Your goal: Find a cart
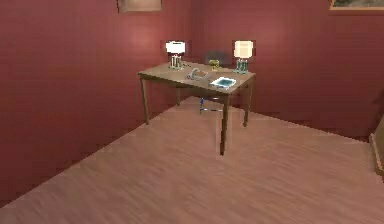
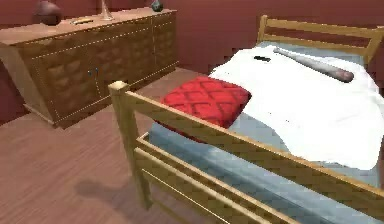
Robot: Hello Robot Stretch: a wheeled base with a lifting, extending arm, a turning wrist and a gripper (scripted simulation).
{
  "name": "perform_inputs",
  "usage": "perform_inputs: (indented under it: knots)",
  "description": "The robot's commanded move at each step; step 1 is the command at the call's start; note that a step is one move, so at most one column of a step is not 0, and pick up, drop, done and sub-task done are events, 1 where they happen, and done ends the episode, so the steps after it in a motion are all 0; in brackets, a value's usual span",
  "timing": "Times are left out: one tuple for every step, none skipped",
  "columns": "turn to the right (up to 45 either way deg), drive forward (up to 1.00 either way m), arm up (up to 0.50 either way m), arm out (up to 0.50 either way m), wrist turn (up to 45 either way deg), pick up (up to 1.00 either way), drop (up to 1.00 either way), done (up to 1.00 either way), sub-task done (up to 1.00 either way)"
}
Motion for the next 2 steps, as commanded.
perform_inputs:
  knots:
    - [-45.0,0.0,0.0,0.0,0.0,0.0,0.0,0.0,0.0]
    - [0.0,0.75,0.0,0.0,0.0,0.0,0.0,0.0,0.0]
